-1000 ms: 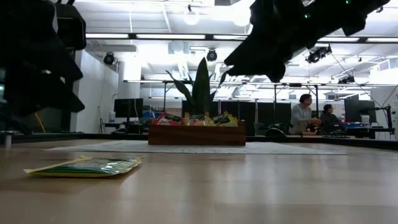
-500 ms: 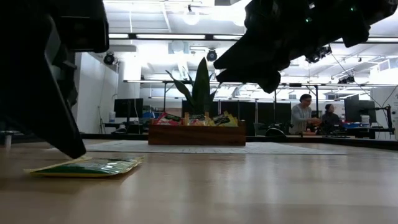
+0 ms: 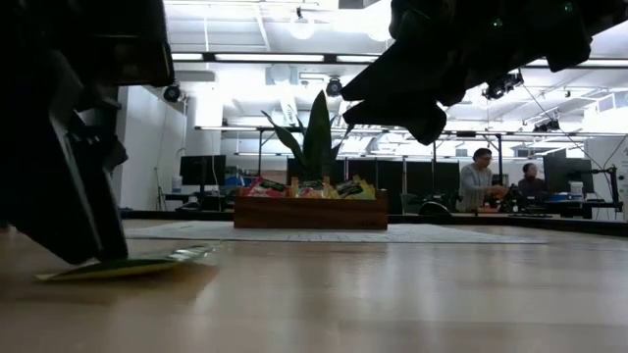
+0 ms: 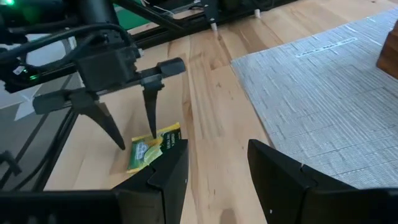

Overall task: Pick & Place Tea
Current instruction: Put the yellow tea bag into the right section of the wooden organizer

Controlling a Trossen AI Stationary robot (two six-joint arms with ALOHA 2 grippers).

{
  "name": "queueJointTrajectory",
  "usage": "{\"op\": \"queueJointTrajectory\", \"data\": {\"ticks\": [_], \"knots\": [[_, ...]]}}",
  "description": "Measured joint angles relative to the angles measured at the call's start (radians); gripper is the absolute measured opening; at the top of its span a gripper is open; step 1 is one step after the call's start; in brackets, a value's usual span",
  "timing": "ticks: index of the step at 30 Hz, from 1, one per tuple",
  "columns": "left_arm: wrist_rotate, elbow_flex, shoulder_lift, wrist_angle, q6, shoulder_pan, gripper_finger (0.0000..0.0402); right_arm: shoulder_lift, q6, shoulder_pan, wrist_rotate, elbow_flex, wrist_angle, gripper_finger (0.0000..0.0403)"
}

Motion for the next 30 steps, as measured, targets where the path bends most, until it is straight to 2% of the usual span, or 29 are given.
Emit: {"op": "queueJointTrajectory", "data": {"ticks": [8,11,15,23,30], "knots": [[0.037,0.005,0.067,0.043,-0.031,0.006,0.0209,0.002,0.051,-0.004,-0.007,0.0,0.012,0.0161],[0.027,0.005,0.073,0.043,-0.029,0.007,0.0209,0.024,0.065,-0.003,-0.059,0.0,0.037,0.0161],[0.016,0.004,0.075,0.037,-0.024,0.007,0.0209,0.095,0.164,-0.002,-0.12,0.022,0.048,0.0161],[0.014,0.002,0.076,0.032,-0.026,0.006,0.0209,0.297,0.351,-0.004,-0.232,0.212,0.028,0.0167],[0.011,0.001,0.076,0.03,-0.026,0.006,0.0209,0.39,0.474,-0.043,-0.394,0.415,-0.233,0.0192]]}}
